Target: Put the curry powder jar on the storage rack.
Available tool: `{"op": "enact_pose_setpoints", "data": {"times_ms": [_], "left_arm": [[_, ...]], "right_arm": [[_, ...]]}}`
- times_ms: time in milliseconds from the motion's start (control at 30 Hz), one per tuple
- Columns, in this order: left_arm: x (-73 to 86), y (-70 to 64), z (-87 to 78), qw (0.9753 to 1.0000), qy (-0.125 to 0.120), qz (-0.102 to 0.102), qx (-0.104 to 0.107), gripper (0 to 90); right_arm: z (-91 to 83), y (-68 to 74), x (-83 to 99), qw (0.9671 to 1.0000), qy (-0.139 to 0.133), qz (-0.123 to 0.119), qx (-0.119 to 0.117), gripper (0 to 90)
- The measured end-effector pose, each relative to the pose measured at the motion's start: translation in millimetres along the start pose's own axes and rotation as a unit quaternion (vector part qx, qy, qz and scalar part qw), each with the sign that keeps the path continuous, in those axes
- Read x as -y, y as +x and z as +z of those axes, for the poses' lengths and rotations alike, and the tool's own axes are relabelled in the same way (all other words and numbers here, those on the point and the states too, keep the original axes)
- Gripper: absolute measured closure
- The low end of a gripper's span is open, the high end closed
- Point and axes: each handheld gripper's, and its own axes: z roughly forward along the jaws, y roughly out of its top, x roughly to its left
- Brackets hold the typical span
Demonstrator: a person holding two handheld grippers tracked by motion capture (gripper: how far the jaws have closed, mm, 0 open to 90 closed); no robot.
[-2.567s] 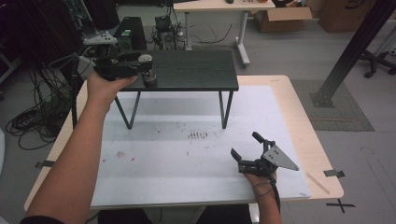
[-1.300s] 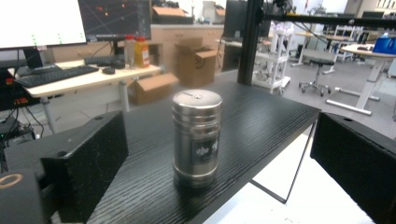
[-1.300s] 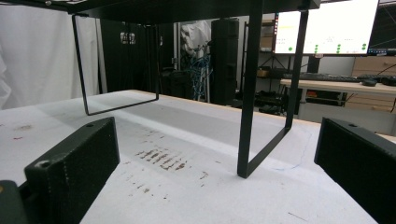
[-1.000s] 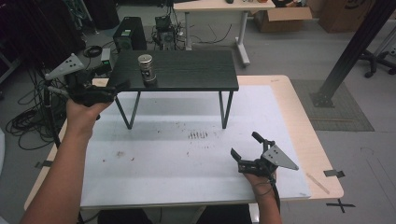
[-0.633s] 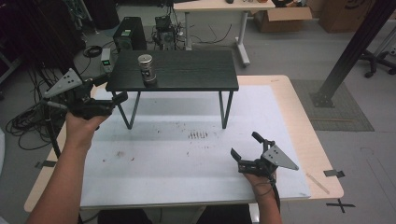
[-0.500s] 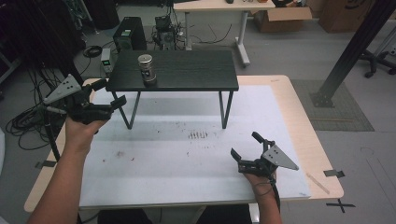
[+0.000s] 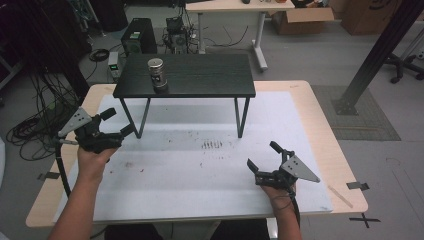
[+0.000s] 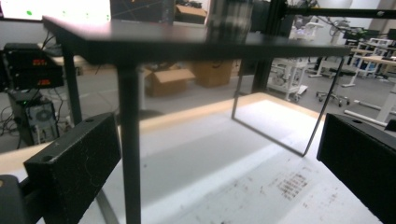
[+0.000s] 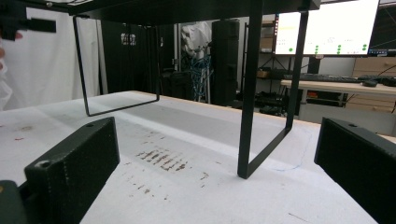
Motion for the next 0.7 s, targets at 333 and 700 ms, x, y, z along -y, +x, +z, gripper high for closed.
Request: {"op": "enact_pose_setpoints", "data": {"times_ms": [333,700], "left_arm": [[35.0,-1.6,-2.8,0.9998,0.009,0.012,-0.016,0.4],[68.0,-8.0,-11.6,0.9995,0.012,0.009,-0.026,0.6]], "right_arm": [[0.0,-0.2,0.0,1.0,0.0,0.001,-0.001,0.0],[0.1,-0.1,0.0,1.0,0.0,0.0,-0.001,0.0]]}}
